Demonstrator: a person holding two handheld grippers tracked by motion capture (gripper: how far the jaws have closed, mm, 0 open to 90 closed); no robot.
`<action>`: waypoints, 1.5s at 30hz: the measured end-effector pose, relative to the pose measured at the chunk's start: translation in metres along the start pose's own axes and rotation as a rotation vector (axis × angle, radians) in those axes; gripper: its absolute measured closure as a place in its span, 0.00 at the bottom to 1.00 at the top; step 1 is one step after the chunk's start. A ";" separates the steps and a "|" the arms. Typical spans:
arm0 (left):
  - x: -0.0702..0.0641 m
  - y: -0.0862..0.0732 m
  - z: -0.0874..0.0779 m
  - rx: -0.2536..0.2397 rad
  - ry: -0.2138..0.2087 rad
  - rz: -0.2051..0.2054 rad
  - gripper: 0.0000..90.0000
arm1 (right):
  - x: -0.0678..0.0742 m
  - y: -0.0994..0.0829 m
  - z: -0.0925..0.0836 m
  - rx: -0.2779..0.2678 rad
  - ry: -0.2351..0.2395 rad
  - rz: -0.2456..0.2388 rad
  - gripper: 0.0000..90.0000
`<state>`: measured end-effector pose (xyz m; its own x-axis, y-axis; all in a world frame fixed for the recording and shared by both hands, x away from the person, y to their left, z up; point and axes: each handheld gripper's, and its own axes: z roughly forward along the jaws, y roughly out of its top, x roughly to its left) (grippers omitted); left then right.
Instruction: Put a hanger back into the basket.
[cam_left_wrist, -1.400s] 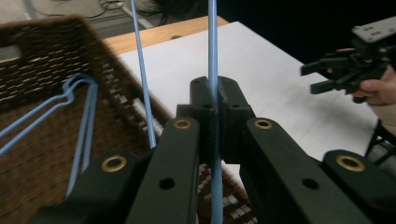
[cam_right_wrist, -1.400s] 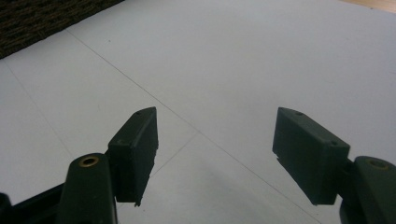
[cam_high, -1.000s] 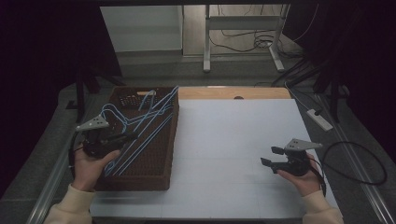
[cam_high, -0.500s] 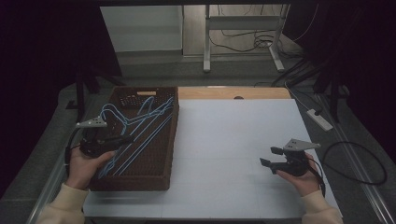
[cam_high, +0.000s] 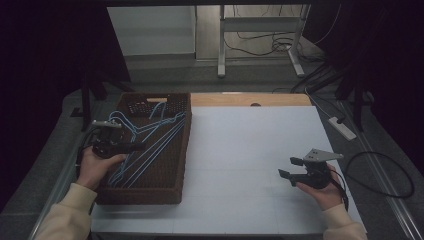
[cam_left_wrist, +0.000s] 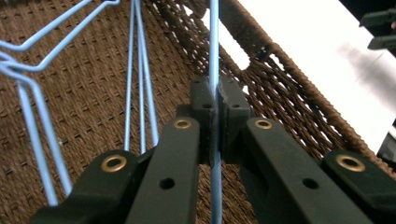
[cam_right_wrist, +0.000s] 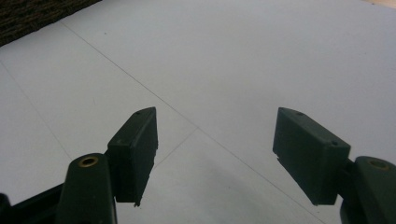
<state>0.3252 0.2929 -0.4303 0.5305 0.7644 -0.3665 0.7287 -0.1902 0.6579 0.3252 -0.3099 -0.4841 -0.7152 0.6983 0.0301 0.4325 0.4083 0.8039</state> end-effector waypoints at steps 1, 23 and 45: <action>0.002 -0.001 0.000 0.004 0.021 0.001 0.96 | 0.000 0.000 0.000 0.003 -0.001 -0.002 0.35; 0.026 -0.015 0.027 0.239 0.345 -0.060 0.82 | 0.001 0.000 0.001 0.006 0.000 -0.005 0.35; -0.059 -0.025 -0.019 -0.161 0.206 0.152 0.37 | 0.001 0.000 -0.001 0.006 -0.003 -0.004 0.34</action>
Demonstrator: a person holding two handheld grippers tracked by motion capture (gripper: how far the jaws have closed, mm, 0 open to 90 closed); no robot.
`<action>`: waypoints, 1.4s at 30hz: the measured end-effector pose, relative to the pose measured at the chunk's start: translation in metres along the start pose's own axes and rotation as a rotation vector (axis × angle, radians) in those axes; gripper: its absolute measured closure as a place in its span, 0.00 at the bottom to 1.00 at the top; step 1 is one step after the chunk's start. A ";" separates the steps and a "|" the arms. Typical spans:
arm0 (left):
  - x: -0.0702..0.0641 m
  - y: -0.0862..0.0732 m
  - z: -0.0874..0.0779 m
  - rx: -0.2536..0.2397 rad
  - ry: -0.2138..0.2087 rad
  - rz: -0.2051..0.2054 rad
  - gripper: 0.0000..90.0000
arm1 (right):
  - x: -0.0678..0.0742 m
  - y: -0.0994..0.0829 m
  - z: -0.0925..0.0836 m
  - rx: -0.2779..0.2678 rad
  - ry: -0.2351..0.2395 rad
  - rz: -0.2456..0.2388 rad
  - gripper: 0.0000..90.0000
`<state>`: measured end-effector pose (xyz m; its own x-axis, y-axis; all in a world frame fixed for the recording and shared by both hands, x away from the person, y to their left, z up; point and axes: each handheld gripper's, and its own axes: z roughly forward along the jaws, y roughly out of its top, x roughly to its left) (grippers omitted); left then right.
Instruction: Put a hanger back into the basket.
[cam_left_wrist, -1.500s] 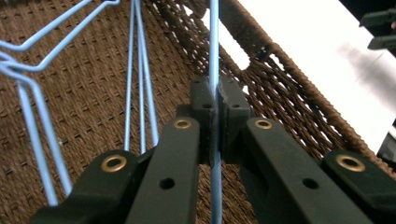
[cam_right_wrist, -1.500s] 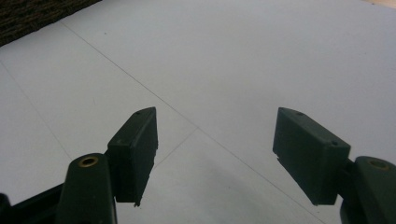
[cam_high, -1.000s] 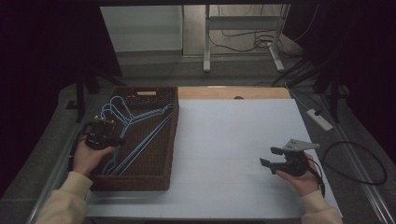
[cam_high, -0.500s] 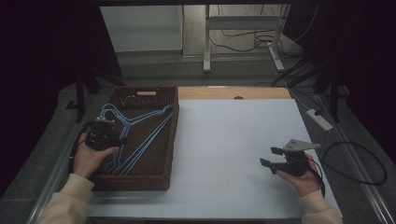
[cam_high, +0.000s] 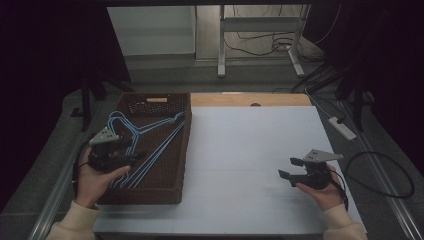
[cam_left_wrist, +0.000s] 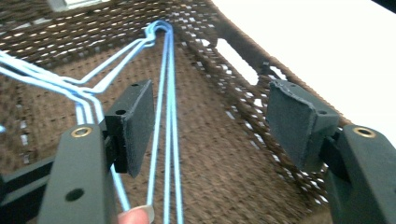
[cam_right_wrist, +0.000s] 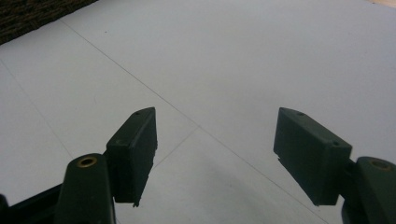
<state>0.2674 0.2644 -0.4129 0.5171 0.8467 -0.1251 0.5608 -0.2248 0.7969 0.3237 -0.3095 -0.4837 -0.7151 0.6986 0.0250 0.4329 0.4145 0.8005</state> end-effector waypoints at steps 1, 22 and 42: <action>-0.004 -0.002 -0.001 -0.013 -0.008 0.005 0.37 | 0.000 0.000 0.000 0.000 0.000 0.000 0.34; -0.056 -0.031 0.018 -0.081 -0.098 0.084 0.34 | 0.003 -0.005 -0.008 -0.013 0.008 0.021 0.33; -0.057 -0.034 0.028 -0.095 -0.095 0.082 0.34 | 0.006 -0.013 -0.017 -0.029 0.008 0.048 0.33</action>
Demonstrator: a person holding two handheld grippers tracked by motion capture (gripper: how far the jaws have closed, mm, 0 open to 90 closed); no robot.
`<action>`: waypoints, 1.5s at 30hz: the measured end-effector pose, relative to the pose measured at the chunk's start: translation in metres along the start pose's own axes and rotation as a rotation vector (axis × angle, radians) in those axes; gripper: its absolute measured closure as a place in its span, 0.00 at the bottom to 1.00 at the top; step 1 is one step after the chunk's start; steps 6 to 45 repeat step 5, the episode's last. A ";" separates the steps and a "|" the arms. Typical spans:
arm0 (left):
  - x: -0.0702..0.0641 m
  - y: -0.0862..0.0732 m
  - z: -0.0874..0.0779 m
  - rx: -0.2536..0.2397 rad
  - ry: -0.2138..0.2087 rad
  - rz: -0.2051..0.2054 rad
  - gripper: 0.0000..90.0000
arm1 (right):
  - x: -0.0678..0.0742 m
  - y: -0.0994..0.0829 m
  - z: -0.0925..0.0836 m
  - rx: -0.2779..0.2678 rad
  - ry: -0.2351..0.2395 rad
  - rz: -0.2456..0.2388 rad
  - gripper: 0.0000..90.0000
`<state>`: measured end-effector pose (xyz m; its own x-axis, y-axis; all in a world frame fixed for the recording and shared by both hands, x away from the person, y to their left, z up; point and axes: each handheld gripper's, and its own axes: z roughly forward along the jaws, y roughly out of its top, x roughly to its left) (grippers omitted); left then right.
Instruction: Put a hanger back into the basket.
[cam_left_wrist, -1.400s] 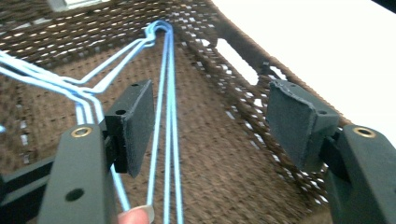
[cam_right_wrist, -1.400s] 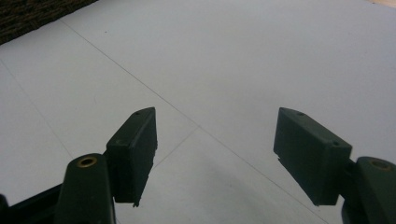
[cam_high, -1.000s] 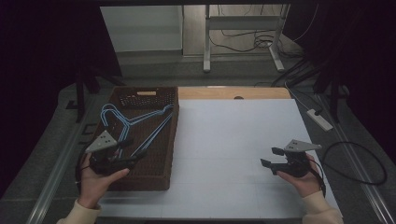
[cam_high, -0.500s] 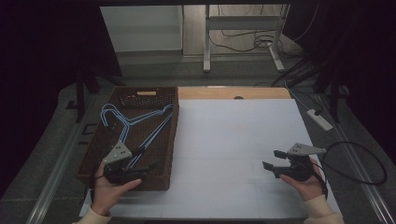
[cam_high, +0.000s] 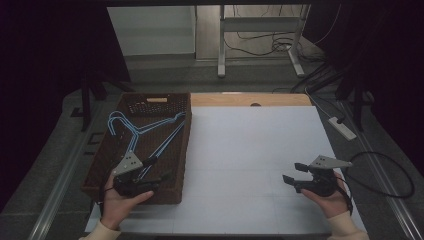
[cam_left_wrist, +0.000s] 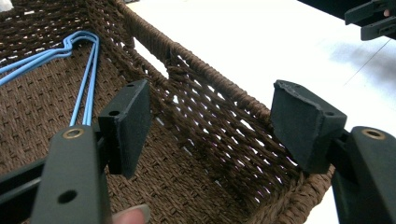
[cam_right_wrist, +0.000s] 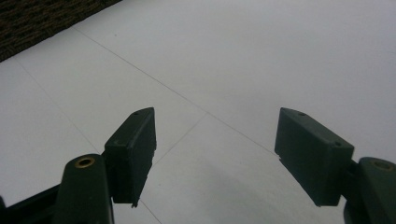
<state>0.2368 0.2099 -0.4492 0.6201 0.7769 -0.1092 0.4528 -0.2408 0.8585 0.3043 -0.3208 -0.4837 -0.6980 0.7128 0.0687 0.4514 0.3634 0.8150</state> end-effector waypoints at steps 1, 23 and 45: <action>0.000 0.000 0.000 0.000 0.000 0.000 0.34 | 0.000 0.000 0.000 0.000 0.000 -0.001 0.33; 0.000 0.001 -0.001 -0.004 0.001 0.000 0.34 | -0.001 0.000 0.000 0.001 -0.001 -0.001 0.33; 0.000 0.001 -0.001 -0.004 0.001 0.000 0.34 | -0.001 0.000 0.000 0.001 -0.001 -0.001 0.33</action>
